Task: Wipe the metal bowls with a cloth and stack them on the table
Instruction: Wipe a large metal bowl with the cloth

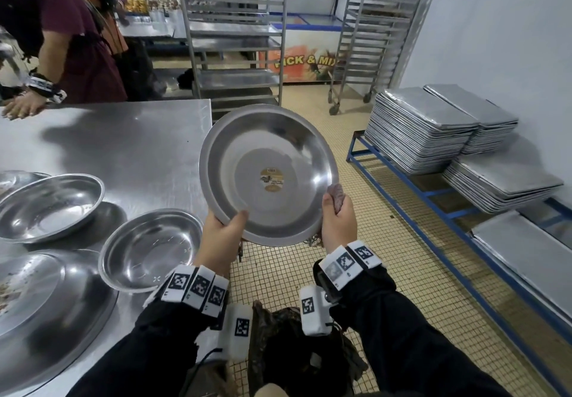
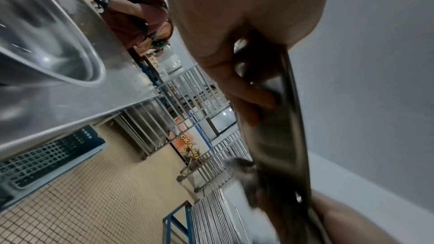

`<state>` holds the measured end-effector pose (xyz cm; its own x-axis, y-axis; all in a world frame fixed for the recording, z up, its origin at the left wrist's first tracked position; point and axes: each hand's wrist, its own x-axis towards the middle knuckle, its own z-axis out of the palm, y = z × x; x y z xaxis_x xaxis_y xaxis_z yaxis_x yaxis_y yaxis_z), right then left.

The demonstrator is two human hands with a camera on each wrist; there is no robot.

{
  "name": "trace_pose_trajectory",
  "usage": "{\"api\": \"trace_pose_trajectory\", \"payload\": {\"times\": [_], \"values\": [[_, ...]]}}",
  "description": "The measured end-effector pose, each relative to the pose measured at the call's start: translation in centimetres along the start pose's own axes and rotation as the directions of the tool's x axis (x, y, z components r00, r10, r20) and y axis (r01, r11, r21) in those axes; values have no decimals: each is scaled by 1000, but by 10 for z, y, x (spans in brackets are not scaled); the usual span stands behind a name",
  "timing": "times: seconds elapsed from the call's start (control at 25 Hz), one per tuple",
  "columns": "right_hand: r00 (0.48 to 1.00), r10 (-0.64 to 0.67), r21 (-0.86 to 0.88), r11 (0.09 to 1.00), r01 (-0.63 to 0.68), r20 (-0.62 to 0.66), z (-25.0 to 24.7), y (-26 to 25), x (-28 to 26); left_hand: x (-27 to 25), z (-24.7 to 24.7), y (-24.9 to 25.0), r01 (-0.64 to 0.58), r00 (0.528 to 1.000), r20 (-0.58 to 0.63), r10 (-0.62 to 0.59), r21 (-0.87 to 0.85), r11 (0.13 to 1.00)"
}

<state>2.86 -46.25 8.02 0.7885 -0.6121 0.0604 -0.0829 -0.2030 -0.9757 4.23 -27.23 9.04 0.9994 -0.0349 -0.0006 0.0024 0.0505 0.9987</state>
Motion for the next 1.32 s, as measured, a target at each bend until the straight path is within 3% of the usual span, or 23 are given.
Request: {"api": "trace_pose_trajectory", "payload": {"times": [0.12, 0.2, 0.32, 0.4, 0.48, 0.6, 0.64, 0.68, 0.8, 0.88, 0.96, 1.08, 1.16, 1.24, 1.32], "values": [[984, 70, -33, 997, -66, 162, -4, 6, 1, 10, -8, 4, 14, 997, -78, -10, 46, 999], [980, 92, -85, 993, -78, 177, -6, 15, 0, 14, -13, 2, -26, 991, -127, 36, 80, 996], [983, -19, -221, 973, 60, 185, -6, 21, -6, 19, -22, -3, -47, 984, -160, 79, 196, 980], [955, -119, -246, 951, 189, 273, 1, 19, -14, 21, -27, -5, -45, 984, -153, 87, 259, 965], [871, -199, -279, 895, 349, 449, 16, 17, -26, 19, -26, -2, -62, 984, -142, 109, 297, 953], [630, -253, -275, 737, 617, 735, 44, 29, -52, 15, -15, 6, -112, 982, -108, 154, 325, 939], [589, -261, -279, 690, 668, 765, 50, 36, -57, 15, -13, 8, -120, 982, -99, 161, 332, 936], [580, -263, -311, 640, 703, 771, 51, 44, -58, 16, -12, 9, -124, 982, -94, 161, 314, 941], [638, -245, -511, 424, 747, 730, 32, 56, -34, 19, -20, 9, -110, 989, -67, 130, 243, 964], [728, -156, -660, 330, 675, 667, 15, 60, -11, 19, -25, 8, -120, 991, -28, 131, 262, 958], [767, -141, -684, 371, 628, 627, 11, 60, -7, 17, -23, 7, -127, 990, -16, 137, 280, 952], [663, -210, -438, 603, 667, 719, 28, 55, -44, 15, -15, 9, -126, 989, -36, 140, 264, 956], [641, -270, -328, 681, 655, 719, 34, 55, -65, 16, -14, 11, -127, 989, -43, 143, 264, 956], [679, -286, -431, 595, 679, 676, 26, 57, -58, 19, -15, 9, -121, 990, -47, 136, 241, 963], [750, -220, -623, 439, 647, 623, 12, 68, -28, 18, -17, 3, -93, 992, -56, 109, 236, 967]]}}
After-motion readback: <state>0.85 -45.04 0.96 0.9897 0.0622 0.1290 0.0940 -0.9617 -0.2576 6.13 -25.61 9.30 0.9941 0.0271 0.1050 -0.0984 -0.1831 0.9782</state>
